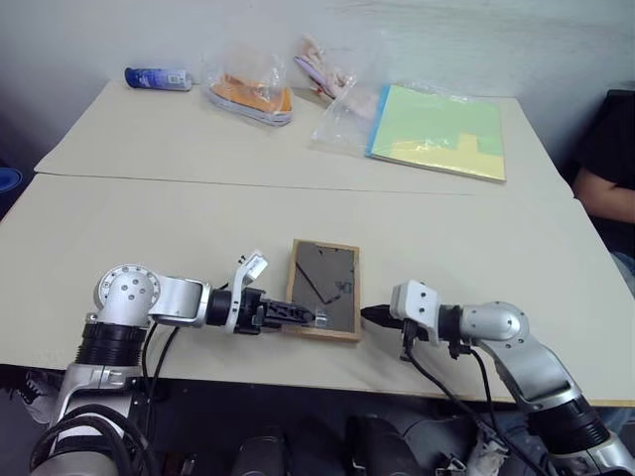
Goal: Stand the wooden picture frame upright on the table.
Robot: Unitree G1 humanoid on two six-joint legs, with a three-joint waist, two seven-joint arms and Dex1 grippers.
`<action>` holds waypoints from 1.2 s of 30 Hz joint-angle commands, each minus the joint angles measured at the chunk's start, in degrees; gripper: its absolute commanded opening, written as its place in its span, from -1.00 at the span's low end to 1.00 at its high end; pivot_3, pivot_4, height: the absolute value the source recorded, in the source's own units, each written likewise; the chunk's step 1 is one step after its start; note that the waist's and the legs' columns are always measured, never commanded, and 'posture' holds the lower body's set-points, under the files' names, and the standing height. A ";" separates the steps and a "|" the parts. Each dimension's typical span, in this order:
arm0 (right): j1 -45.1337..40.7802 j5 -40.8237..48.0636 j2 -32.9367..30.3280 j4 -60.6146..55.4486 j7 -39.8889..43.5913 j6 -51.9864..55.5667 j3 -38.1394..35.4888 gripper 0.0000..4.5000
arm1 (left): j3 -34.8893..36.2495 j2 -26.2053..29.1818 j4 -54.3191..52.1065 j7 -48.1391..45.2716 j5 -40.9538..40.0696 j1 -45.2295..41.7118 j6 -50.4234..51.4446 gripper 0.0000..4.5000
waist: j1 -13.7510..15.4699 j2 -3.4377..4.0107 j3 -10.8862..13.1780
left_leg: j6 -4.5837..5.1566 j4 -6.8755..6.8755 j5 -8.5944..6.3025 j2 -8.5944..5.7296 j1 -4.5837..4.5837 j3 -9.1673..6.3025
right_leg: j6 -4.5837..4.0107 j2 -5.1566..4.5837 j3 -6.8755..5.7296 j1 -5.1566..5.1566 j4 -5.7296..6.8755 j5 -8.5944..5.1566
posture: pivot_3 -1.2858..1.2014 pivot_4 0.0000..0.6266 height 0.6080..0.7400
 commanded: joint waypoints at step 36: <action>-16.71 27.44 11.17 -0.26 4.48 20.46 -5.47 0.99 | -2.64 1.02 -23.21 -28.98 29.34 13.49 -32.66 -0.43 | -0.26 0.13 0.08 | -0.22 -0.02 0.07 0.14 -0.22 -0.76 | -0.19 -0.01 -1.01 0.30 -0.38 -0.10 | 0.03 -0.52 1.00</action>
